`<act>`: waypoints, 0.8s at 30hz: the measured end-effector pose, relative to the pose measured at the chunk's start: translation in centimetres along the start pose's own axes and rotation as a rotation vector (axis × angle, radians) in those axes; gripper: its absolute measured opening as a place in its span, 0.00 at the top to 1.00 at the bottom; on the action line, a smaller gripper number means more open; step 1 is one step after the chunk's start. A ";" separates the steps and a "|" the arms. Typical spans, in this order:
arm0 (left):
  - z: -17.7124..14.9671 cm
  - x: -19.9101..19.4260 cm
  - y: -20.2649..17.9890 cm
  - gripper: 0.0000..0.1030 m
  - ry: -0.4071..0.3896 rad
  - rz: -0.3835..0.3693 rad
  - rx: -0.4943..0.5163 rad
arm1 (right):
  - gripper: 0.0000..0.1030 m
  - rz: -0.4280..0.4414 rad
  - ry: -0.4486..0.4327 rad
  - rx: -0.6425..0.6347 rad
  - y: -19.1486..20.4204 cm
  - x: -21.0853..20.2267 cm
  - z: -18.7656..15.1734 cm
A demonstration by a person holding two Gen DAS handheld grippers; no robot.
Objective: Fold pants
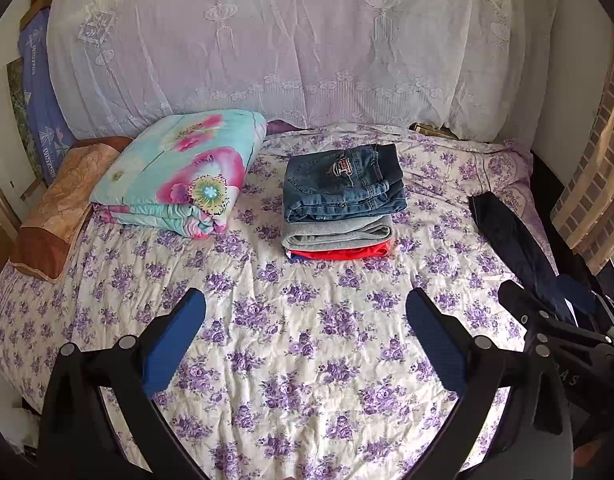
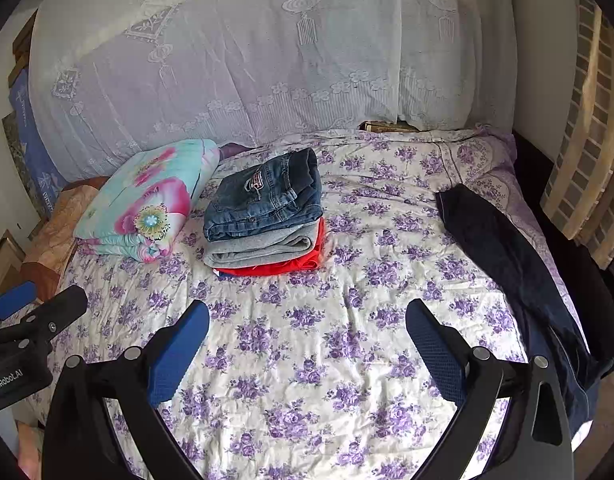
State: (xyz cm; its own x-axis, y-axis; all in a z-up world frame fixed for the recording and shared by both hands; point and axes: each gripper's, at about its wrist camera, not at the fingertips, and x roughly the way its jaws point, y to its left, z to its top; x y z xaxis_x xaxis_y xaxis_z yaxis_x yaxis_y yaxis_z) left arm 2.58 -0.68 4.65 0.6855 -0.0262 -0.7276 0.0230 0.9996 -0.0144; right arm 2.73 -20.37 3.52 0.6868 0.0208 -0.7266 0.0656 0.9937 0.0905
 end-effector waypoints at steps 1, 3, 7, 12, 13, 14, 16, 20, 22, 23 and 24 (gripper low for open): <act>0.0 0.1 0.0 0.05 0.000 0.003 -0.001 | 0.04 0.000 -0.001 -0.003 0.0 0.1 0.2; 0.1 0.3 0.0 0.05 0.002 0.005 -0.004 | 0.04 0.001 0.000 -0.007 0.1 0.3 0.3; 0.4 0.7 0.0 0.05 0.010 0.000 -0.006 | 0.04 0.001 0.004 -0.014 0.3 0.8 0.6; 1.0 1.1 -0.2 0.05 0.008 -0.003 -0.009 | 0.04 -0.006 0.003 -0.019 0.4 1.1 1.0; 1.1 1.3 -0.2 0.05 0.009 -0.003 -0.009 | 0.04 -0.007 0.004 -0.020 0.3 1.3 1.1; 1.1 1.4 -0.3 0.05 0.010 -0.004 -0.010 | 0.04 -0.009 0.006 -0.019 0.3 1.3 1.1; 1.2 1.6 -0.3 0.05 0.013 -0.003 -0.008 | 0.04 -0.008 0.009 -0.016 0.3 1.6 1.2; 1.3 1.9 -0.4 0.05 0.016 0.002 -0.005 | 0.04 -0.008 0.015 -0.016 0.4 2.0 1.1; 1.4 2.1 -0.3 0.05 0.018 0.002 -0.008 | 0.04 -0.009 0.015 -0.015 0.4 2.0 1.2; 1.4 2.0 -0.3 0.05 0.017 0.002 -0.005 | 0.04 -0.008 0.016 -0.015 0.4 2.1 1.2; 1.4 2.2 -0.3 0.05 0.018 0.002 -0.005 | 0.04 -0.007 0.017 -0.016 0.5 2.2 1.2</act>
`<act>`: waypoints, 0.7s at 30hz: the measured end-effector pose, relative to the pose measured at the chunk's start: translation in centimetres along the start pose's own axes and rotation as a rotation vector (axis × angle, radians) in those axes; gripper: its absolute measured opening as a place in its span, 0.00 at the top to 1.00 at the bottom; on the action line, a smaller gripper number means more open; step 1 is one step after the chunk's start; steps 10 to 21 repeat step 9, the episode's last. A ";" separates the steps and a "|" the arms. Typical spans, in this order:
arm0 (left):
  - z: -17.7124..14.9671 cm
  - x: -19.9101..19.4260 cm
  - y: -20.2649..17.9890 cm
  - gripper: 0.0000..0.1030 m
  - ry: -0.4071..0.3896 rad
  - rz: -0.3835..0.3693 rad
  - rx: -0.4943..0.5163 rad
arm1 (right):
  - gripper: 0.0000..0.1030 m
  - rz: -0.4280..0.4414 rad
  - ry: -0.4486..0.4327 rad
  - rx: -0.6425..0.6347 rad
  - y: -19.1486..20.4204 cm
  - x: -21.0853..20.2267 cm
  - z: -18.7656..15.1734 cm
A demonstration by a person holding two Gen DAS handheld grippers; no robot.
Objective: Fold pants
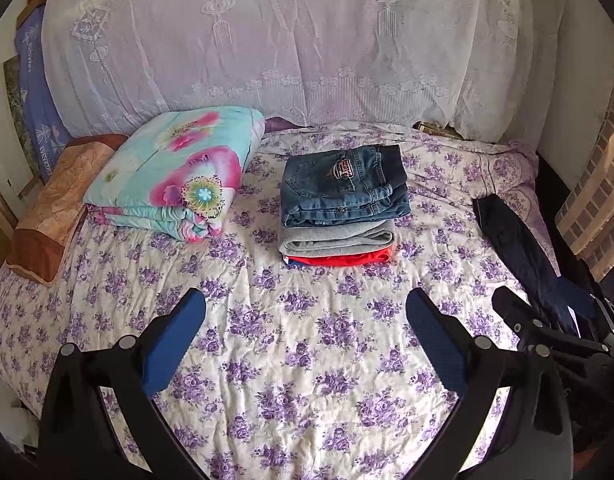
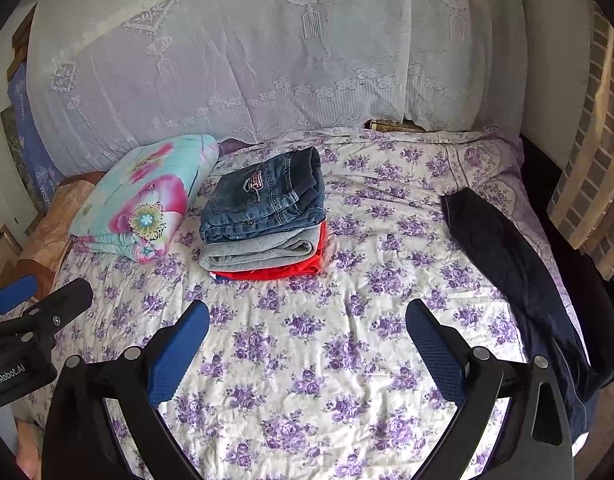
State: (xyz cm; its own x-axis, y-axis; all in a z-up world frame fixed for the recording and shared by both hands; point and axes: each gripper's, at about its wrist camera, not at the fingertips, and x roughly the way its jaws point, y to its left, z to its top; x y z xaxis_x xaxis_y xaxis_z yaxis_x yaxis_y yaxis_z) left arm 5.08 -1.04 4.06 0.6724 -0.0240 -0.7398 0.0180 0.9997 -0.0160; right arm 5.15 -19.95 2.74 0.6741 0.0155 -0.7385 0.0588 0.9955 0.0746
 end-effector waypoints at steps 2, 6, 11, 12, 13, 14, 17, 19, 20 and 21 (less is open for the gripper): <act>0.0 0.1 0.0 0.05 0.004 -0.003 0.002 | 0.04 -0.002 -0.001 0.002 0.0 0.0 0.0; 0.0 0.5 0.2 0.05 0.014 -0.004 -0.010 | 0.04 -0.001 0.001 0.001 0.0 0.0 0.1; 0.0 0.8 0.3 0.05 0.020 -0.006 -0.013 | 0.04 -0.001 0.003 0.001 0.1 0.2 0.0; 0.0 0.8 0.3 0.05 0.020 -0.006 -0.013 | 0.04 -0.001 0.003 0.001 0.1 0.2 0.0; 0.0 0.8 0.3 0.05 0.020 -0.006 -0.013 | 0.04 -0.001 0.003 0.001 0.1 0.2 0.0; 0.0 0.8 0.3 0.05 0.020 -0.006 -0.013 | 0.04 -0.001 0.003 0.001 0.1 0.2 0.0; 0.0 0.8 0.3 0.05 0.020 -0.006 -0.013 | 0.04 -0.001 0.003 0.001 0.1 0.2 0.0; 0.0 0.8 0.3 0.05 0.020 -0.006 -0.013 | 0.04 -0.001 0.003 0.001 0.1 0.2 0.0; 0.0 0.8 0.3 0.05 0.020 -0.006 -0.013 | 0.04 -0.001 0.003 0.001 0.1 0.2 0.0; 0.0 0.8 0.3 0.05 0.020 -0.006 -0.013 | 0.04 -0.001 0.003 0.001 0.1 0.2 0.0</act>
